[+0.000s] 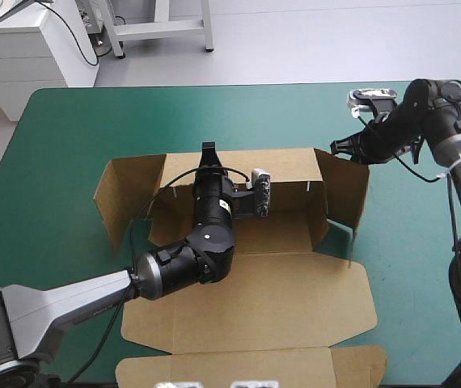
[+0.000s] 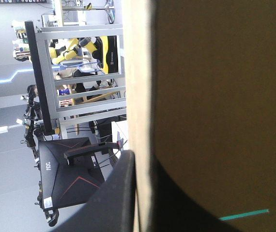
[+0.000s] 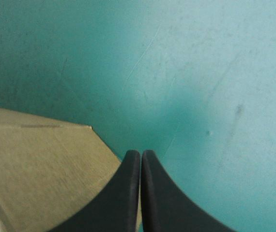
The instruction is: Fold the box
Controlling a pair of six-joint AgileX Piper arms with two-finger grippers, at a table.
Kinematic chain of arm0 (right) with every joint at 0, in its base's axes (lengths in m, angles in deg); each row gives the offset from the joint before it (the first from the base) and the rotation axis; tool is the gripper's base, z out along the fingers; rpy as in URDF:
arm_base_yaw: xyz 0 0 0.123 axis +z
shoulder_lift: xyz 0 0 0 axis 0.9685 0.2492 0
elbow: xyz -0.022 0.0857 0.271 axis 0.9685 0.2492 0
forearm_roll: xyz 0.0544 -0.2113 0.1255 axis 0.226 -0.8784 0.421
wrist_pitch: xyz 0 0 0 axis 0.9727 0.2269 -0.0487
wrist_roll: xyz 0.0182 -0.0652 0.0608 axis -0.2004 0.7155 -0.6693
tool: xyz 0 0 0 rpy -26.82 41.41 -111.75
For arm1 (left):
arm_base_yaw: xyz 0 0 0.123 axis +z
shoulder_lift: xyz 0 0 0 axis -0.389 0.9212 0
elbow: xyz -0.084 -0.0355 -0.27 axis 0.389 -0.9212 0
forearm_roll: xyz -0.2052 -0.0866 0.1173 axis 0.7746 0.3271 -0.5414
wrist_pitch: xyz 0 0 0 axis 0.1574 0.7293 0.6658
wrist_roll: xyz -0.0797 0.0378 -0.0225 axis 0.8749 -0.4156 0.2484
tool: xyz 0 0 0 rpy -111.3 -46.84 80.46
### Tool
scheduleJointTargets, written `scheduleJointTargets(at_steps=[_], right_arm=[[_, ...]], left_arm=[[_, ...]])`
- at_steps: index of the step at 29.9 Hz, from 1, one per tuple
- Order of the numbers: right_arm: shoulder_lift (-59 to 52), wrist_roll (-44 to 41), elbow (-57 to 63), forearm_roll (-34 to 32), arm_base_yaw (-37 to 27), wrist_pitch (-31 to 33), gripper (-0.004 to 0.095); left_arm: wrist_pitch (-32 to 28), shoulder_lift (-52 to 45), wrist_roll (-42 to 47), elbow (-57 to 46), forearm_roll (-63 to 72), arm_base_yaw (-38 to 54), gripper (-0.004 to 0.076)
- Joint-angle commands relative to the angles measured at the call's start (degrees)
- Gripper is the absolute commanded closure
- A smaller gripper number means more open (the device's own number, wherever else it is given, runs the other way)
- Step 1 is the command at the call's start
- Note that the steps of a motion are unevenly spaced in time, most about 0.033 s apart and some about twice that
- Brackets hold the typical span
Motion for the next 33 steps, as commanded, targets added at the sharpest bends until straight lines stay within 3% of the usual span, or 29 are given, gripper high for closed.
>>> scheduleJointTargets(at_steps=[1, 8, 14, 17, 22, 25, 30, 33], right_arm=[[-6.7, 1.6, 2.8, 0.8, -0.5, -1.1, 0.0910], [-15.4, 3.4, 15.2, 4.0, -0.5, -9.2, 0.0910], [-24.4, 13.5, 35.2, 14.8, -0.4, -31.5, 0.0910], [-28.5, 19.2, 42.7, 19.8, -0.4, -39.6, 0.0910], [-30.5, 29.5, 47.5, 21.6, -0.4, -41.3, 0.0873], [-30.3, 34.2, 47.5, 22.0, -0.4, -39.0, 0.0760], [-30.3, 40.6, 47.5, 22.0, -0.4, -35.3, 0.0398], [-30.3, 42.3, 47.5, 21.4, -0.4, -33.5, 0.0275]], left_arm=[[-0.1, -2.1, 0.0, 0.9, 0.0, -0.7, 0.0731], [-0.1, -2.1, 0.0, 0.9, 0.0, -0.7, 0.0731], [0.1, -2.1, 0.0, 0.9, 0.5, -0.7, 0.0731], [0.1, -2.1, 0.0, 0.9, 0.6, -0.7, 0.0731], [-0.1, -2.1, 0.0, 0.9, 0.6, -0.7, 0.0731], [-0.1, -2.1, 0.0, 0.9, 0.7, -0.7, 0.0731], [-0.1, -2.1, 0.0, 0.9, 0.8, -0.7, 0.0731], [-0.1, -2.1, 0.0, 0.9, 0.8, -0.7, 0.0731]])
